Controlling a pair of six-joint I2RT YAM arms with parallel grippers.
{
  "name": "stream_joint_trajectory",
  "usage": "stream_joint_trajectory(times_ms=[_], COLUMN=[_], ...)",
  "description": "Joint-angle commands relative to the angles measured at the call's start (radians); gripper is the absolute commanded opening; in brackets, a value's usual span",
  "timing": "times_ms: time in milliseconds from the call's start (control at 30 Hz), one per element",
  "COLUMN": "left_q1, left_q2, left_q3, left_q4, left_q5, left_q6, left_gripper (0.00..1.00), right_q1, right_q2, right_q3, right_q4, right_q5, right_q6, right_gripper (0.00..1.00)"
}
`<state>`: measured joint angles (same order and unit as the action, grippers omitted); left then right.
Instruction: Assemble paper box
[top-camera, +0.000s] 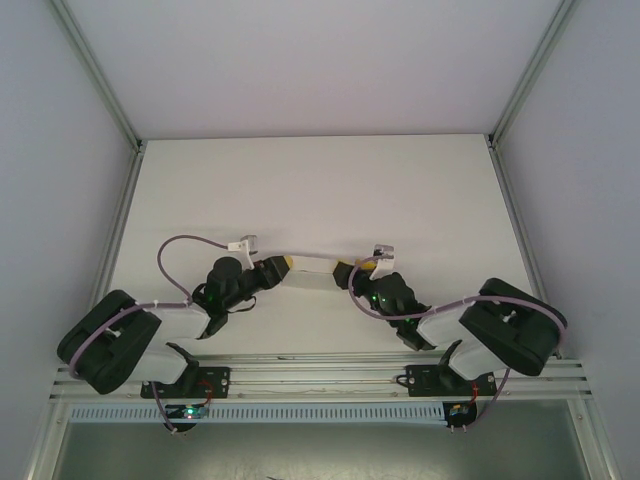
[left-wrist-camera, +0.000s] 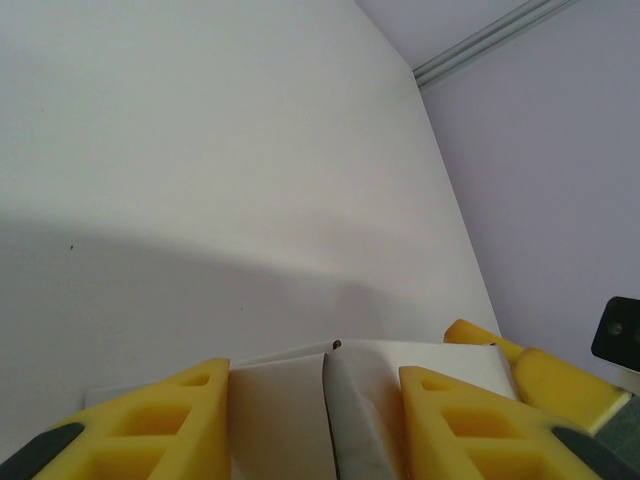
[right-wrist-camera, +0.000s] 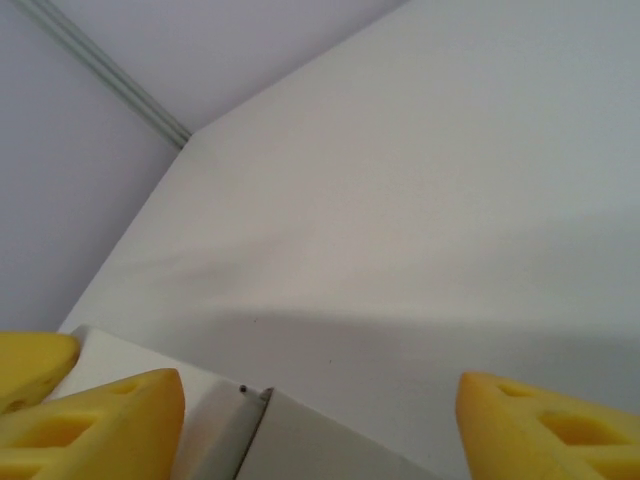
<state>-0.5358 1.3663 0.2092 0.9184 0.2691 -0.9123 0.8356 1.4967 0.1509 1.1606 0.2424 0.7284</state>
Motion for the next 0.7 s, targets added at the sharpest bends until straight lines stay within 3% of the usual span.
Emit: stream_joint_trajectory(times_ms=[0, 100, 200, 367, 467, 667], left_q1=[-0.002, -0.002, -0.002, -0.002, -0.002, -0.003], left_q2=[0.102, 0.138, 0.146, 0.141, 0.121, 0.068], left_q3=[-0.051, -0.057, -0.054, -0.05, -0.056, -0.031], left_q4=[-0.127, -0.076, -0.073, -0.068, -0.085, -0.184], left_q5=[0.117, 0.121, 0.125, 0.136, 0.13, 0.127], left_q6=[0.047, 0.042, 0.055, 0.065, 0.064, 0.091], left_gripper=[0.0, 0.0, 0.0, 0.0, 0.0, 0.0], right_q1=[0.012, -0.003, -0.024, -0.027, -0.039, -0.042], right_q2=[0.214, 0.325, 0.413, 0.515, 0.543, 0.506], right_q3=[-0.093, -0.114, -0.146, -0.144, -0.183, -0.142], right_q4=[-0.294, -0.13, 0.029, 0.13, 0.258, 0.163], right_q5=[-0.105, -0.123, -0.161, -0.162, -0.146, -0.185], right_q6=[-0.237, -0.231, -0.215, -0.203, -0.209, -0.207], right_gripper=[0.63, 0.42, 0.29, 0.1, 0.06, 0.01])
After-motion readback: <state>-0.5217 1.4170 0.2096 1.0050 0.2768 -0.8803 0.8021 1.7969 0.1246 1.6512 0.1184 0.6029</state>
